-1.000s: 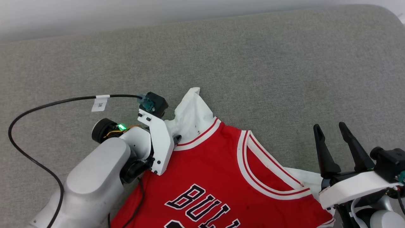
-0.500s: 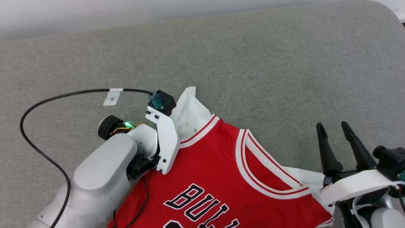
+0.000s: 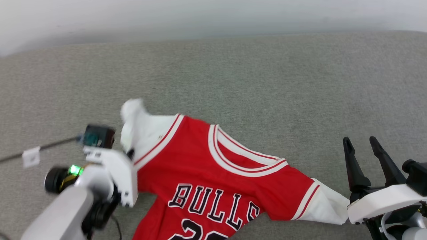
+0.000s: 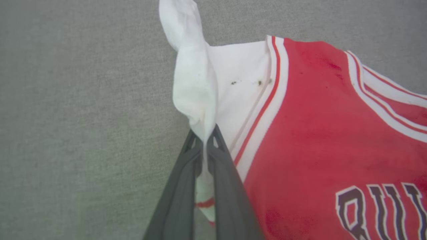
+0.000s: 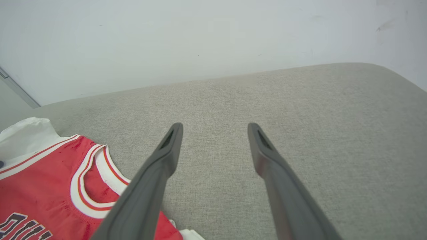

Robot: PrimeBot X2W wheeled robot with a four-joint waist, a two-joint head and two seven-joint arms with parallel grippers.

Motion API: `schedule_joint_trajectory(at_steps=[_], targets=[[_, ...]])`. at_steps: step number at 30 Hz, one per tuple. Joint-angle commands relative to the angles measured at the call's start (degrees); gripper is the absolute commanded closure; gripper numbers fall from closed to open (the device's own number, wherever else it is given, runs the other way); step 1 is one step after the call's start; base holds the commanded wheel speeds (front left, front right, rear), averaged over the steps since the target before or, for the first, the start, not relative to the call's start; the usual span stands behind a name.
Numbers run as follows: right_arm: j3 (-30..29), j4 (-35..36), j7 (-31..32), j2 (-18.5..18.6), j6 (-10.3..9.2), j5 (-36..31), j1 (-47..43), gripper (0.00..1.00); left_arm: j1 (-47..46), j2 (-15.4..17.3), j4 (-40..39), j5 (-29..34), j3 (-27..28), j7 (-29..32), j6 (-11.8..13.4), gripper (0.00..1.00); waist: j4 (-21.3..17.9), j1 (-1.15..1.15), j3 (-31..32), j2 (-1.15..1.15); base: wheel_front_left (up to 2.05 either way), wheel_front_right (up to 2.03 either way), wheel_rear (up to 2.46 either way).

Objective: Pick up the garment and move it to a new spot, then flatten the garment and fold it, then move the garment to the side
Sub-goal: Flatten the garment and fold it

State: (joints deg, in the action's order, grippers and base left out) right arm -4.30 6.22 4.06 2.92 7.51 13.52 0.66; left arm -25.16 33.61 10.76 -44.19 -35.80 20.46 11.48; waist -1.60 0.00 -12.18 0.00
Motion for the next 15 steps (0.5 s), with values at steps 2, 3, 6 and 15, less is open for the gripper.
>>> schedule_joint_trajectory(at_steps=[2,3,6,15], targets=[[-0.24,0.56,0.40,-0.07,-0.04,-0.47,-0.96,0.00,5.89,0.99,-2.46,-1.87,1.90,-1.34,2.97,1.00,1.04,0.00,0.92,0.00,0.00,0.00,0.00],[-0.37,0.69,0.49,-0.07,-0.04,-0.49,-1.09,0.00,8.33,1.29,-3.42,-2.85,2.74,-2.01,4.13,1.00,1.25,0.00,1.03,0.00,0.00,0.00,0.00],[-0.71,0.98,0.82,-0.07,-0.04,-0.35,-1.45,0.00,14.66,0.72,-5.45,-5.59,4.35,-3.68,6.51,1.00,1.71,0.00,1.59,0.00,0.00,0.00,0.00],[-1.36,1.95,2.58,-0.07,-0.03,-0.77,-2.96,0.00,19.45,-2.05,-4.83,-6.61,5.52,-9.59,6.95,0.00,1.89,0.00,5.49,0.00,0.00,0.00,0.00]])
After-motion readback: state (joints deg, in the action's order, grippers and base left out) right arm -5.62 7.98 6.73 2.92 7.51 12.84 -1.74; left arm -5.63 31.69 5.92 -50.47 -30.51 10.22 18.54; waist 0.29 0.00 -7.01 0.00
